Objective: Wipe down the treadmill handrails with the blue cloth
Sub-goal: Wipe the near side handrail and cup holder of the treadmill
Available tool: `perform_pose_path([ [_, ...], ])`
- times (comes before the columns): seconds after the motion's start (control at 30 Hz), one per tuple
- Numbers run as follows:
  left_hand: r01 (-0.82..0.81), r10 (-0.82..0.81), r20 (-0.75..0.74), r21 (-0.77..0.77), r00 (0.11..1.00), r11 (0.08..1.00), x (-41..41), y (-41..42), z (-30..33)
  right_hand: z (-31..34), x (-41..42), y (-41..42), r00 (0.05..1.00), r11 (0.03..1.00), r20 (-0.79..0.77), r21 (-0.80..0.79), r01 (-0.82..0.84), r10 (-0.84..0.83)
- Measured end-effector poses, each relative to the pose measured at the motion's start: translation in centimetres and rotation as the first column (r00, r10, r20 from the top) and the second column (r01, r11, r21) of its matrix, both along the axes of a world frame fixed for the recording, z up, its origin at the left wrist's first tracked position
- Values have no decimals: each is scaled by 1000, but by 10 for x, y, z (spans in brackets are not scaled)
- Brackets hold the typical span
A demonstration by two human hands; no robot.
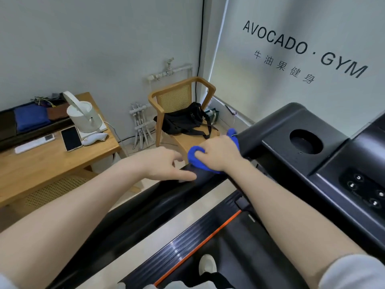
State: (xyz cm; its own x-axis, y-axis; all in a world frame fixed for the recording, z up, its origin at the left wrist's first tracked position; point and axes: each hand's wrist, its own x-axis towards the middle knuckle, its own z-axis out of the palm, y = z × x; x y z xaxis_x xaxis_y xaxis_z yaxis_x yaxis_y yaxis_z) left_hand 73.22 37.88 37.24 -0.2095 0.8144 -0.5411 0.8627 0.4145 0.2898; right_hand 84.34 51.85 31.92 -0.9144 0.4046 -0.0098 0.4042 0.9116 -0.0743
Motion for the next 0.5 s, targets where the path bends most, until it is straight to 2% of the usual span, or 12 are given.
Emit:
perform_pose_path([
  [0.1,-16,17,-12,112,1000,994,16,23,-6,3,25,57,994,992,-13,63,107,-107],
  [0.2,-24,19,50,113,999,993,31,41,-18,6,43,98,974,972,-57,75,223,-219],
  [0.3,-35,30,40,131,999,991,38,49,-24,4,41,101,958,953,-57,94,287,-283],
  [0.37,-56,51,35,140,998,989,39,51,-24,1,37,81,976,974,-90,95,206,-197],
  [0.5,-95,82,89,158,993,983,38,53,-22,-4,34,39,987,990,-121,104,-92,104],
])
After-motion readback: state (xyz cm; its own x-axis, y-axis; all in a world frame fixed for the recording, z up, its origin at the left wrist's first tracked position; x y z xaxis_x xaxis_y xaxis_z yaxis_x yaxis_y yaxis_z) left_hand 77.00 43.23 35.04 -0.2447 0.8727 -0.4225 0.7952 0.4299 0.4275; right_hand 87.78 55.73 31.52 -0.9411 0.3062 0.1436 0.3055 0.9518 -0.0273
